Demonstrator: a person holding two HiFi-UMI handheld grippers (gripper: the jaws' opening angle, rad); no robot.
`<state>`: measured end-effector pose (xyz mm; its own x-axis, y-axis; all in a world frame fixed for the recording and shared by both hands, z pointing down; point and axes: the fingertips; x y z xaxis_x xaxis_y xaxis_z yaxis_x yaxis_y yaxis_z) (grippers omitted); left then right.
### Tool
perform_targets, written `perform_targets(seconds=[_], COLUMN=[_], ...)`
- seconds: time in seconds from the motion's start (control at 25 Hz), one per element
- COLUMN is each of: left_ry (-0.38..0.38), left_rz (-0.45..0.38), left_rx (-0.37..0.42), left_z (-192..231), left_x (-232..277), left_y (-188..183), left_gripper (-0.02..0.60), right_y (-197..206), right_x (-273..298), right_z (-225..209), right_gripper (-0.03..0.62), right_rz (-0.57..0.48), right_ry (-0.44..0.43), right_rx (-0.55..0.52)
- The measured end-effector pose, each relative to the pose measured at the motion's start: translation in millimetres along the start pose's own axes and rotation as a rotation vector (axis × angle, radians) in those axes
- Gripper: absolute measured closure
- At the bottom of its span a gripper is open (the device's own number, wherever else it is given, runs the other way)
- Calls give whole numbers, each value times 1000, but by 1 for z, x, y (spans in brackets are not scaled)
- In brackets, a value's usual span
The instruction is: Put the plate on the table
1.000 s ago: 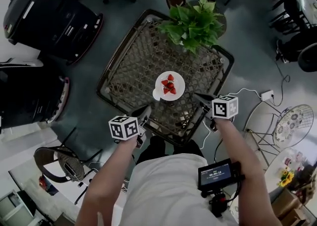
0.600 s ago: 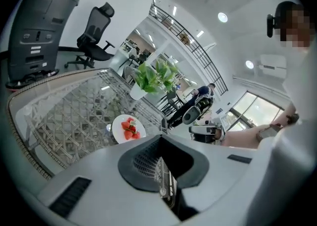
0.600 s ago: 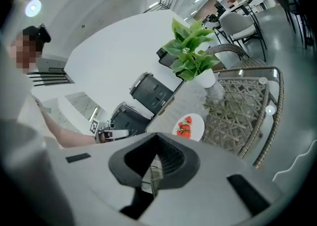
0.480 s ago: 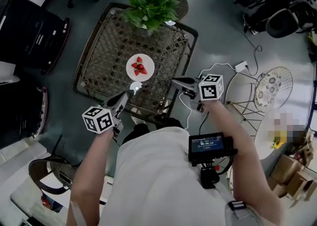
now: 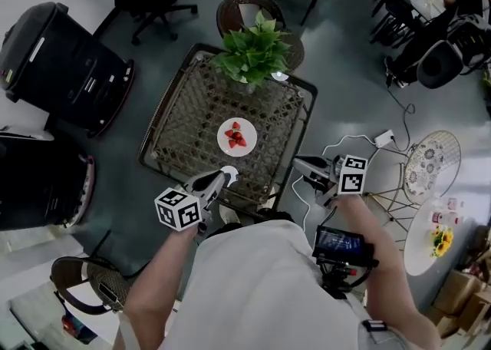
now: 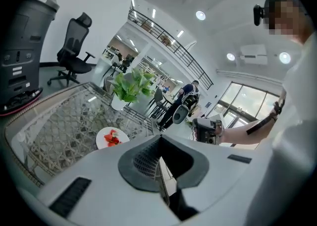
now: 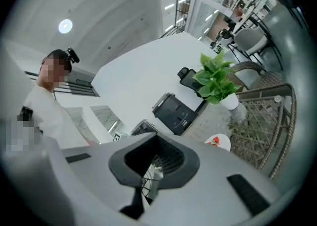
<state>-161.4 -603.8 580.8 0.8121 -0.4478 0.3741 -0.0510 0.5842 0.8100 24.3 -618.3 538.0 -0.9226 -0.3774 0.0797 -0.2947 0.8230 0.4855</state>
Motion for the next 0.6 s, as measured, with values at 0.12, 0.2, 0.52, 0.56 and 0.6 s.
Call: perform_targets(seconds=[0.12,0.2,0.52,0.56,0.6], left_ry=[-7,-10,-20,-24,-28], left_rz=[-23,-38,-70,-73,-75], left_rx=[60,81,135,139,142], left_z=[-8,-12,-26,-26,-26], left_x=[-5,-7,-12,-13,-15], left_y=[-13,-19,-37,-39,-40], left_gripper=[577,577,577,577,577], right_y=[3,1,-3,-1,1], right_x=[7,9,22,23,24], right_z=[25,33,57,57,57], right_gripper=[589,589,589,589,589], right_rz=[50,71,135,142,147], right_ry=[-53,-63,-96,-97,-98], right_rx=[-104,-159,-283,-289,-293])
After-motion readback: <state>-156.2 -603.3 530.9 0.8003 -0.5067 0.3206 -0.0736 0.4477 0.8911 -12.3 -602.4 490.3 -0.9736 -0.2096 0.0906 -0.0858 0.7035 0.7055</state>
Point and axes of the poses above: the fingertips, and each gripper's own axes: x forward along the fingers, z to its left, y out of its underside, and after that the axes turned 13 degrees about x, right-handed
